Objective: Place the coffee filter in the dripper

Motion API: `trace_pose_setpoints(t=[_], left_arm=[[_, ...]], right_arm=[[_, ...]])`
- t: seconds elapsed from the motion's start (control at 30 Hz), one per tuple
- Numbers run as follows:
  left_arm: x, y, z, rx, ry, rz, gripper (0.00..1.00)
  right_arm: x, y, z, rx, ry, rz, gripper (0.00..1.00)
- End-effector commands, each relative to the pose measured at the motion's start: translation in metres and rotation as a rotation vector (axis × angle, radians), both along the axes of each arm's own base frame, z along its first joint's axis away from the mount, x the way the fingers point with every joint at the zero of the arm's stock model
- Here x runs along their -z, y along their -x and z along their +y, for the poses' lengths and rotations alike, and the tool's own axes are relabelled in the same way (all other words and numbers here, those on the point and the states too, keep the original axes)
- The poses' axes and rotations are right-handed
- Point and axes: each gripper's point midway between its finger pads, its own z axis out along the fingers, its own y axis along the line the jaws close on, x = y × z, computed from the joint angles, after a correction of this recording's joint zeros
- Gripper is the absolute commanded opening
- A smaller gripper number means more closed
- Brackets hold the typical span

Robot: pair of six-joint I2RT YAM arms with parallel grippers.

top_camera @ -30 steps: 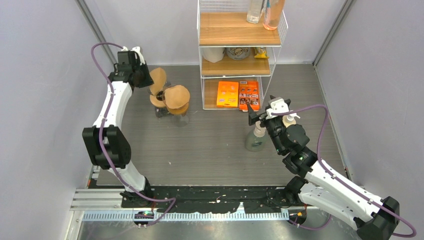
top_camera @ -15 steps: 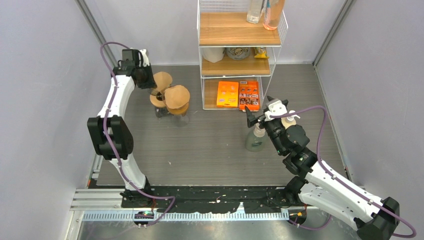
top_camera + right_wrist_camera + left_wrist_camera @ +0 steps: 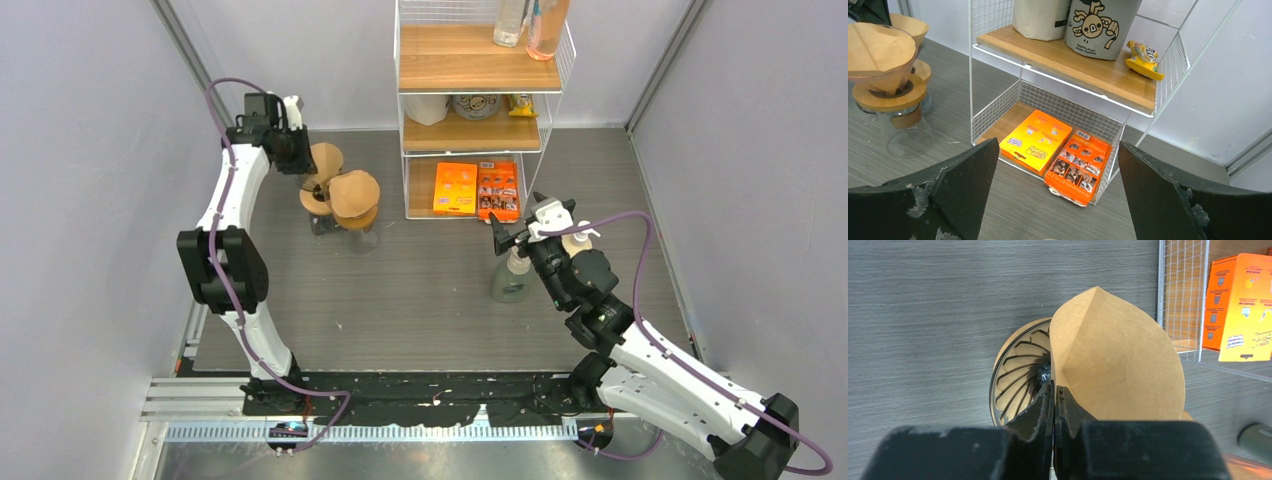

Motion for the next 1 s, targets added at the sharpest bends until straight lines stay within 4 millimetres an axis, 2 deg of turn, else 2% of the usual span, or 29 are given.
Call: trace_pose_setpoints(t=[0.0,0.27,0.57,0.77,0.9,0.97], left_arm=[[-0.029,-0.003,-0.001,0.006,0.01,-0.055,0.27],[-0.06,-0.003,-0.001,-0.032,0.031,-0.122,0.4],[-0.104,0.01,0.006,-0.089,0.013,-0.222,0.57],[-0.132,0.014,0.005,-0.13,0.044,-0.302,0.57],[-0.131,0.01,-0.009,-0.102,0.073,-0.309,0.52],[-0.125,0.006,-0.009,-0.103,0.067,-0.293,0.45]], right_arm=[[-0.013,0.0,0.001,-0.006,-0.022,-0.027,0.95],[-0.018,0.004,0.0,-0.017,-0.048,-0.043,0.95],[-0.016,0.003,0.002,-0.02,-0.043,-0.039,0.95],[-0.016,0.004,0.002,-0.022,-0.045,-0.036,0.95],[-0.015,0.004,0.001,-0.022,-0.045,-0.034,0.95],[-0.014,0.004,0.001,-0.019,-0.045,-0.032,0.95]])
